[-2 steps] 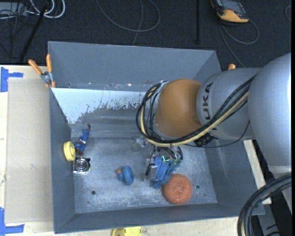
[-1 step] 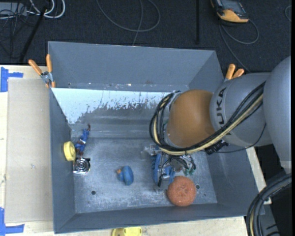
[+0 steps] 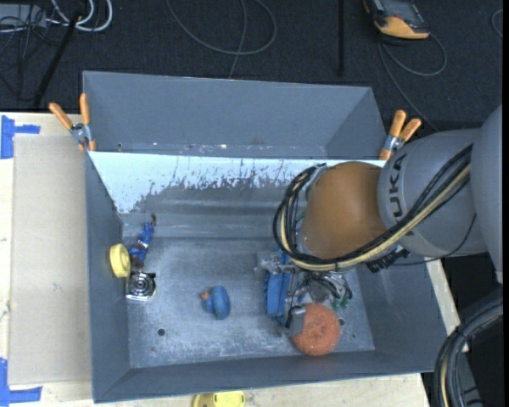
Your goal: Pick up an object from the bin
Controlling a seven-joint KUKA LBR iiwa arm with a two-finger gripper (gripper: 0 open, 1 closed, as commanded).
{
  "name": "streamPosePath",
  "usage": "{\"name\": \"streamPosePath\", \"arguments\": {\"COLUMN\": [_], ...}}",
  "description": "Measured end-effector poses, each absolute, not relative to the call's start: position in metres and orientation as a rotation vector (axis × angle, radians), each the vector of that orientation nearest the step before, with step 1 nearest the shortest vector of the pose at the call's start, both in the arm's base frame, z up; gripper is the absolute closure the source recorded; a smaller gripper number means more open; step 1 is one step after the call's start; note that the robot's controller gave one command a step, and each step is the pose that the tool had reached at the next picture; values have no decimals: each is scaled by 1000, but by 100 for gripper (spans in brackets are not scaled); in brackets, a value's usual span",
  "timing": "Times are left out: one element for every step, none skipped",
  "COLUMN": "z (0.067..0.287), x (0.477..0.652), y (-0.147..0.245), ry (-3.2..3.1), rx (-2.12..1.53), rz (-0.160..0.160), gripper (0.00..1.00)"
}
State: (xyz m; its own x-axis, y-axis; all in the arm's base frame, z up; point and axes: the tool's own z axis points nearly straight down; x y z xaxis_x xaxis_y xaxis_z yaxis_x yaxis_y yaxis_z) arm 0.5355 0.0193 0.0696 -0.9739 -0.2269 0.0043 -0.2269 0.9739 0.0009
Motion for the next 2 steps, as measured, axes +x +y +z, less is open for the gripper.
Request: {"name": "streamPosePath", "arguments": {"z": [70,88], "x": [535,520], "y": [15,-24], "ry": [-3119,-3080], "rx": [357,607], "rz": [-1,-2], "gripper": [0,100]}}
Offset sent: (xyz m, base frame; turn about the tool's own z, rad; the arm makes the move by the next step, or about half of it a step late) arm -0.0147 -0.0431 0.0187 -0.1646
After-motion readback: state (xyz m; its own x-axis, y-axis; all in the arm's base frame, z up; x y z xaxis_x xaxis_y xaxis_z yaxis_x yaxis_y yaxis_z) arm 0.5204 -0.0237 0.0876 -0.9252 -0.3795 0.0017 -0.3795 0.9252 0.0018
